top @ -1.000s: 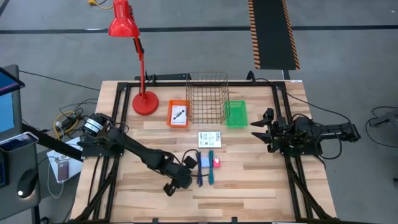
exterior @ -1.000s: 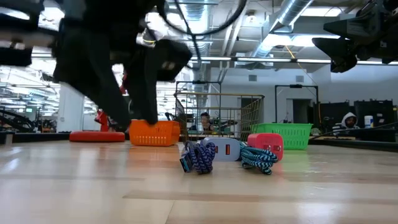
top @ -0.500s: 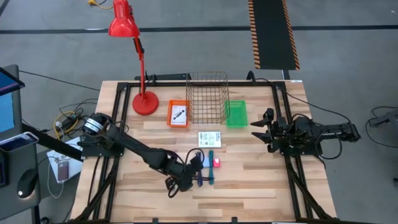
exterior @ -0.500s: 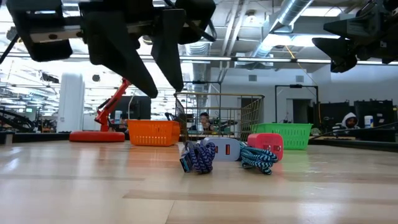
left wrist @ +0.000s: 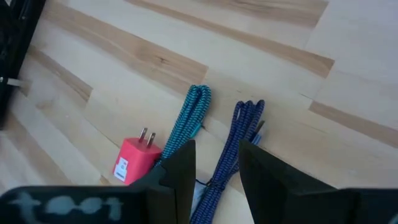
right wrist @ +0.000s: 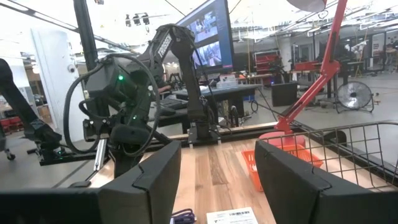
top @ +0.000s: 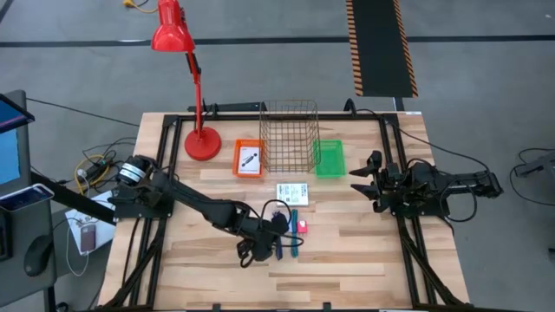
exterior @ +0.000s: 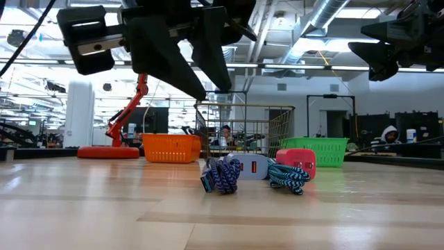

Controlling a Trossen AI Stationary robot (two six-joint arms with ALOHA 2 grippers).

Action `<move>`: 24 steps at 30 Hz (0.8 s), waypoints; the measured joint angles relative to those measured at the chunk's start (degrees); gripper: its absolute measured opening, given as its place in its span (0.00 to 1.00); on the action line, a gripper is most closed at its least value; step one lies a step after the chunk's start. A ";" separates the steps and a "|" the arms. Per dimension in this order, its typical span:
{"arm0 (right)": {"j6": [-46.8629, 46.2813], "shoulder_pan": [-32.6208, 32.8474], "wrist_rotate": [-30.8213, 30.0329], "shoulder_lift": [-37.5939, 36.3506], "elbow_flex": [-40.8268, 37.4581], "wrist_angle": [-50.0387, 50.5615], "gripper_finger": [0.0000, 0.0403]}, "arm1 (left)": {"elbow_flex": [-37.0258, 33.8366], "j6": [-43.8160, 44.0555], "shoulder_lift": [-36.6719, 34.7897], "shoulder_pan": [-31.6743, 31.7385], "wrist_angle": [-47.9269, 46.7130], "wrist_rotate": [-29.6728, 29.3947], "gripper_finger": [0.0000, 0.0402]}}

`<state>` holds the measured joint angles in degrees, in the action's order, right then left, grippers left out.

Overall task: Pick and place items into bin
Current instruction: Put the violet charger cable into the wire basket

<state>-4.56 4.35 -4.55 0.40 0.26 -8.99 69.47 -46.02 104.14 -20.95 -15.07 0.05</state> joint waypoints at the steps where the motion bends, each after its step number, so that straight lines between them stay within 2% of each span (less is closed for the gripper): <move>1: 0.00 -0.01 0.00 0.00 0.00 0.00 0.49 | 0.00 0.02 0.00 0.20 0.00 0.33 0.27; 15: 0.00 0.00 0.01 0.00 0.01 -0.01 0.49 | 0.00 -3.24 0.00 0.69 3.07 1.04 0.28; 24: 0.00 -0.01 -0.01 0.00 0.01 0.00 0.49 | 0.00 -8.83 0.00 0.68 3.00 0.48 0.34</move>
<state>-4.56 4.34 -4.56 0.40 0.27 -8.99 69.47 -54.85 104.14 -20.27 -12.08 0.54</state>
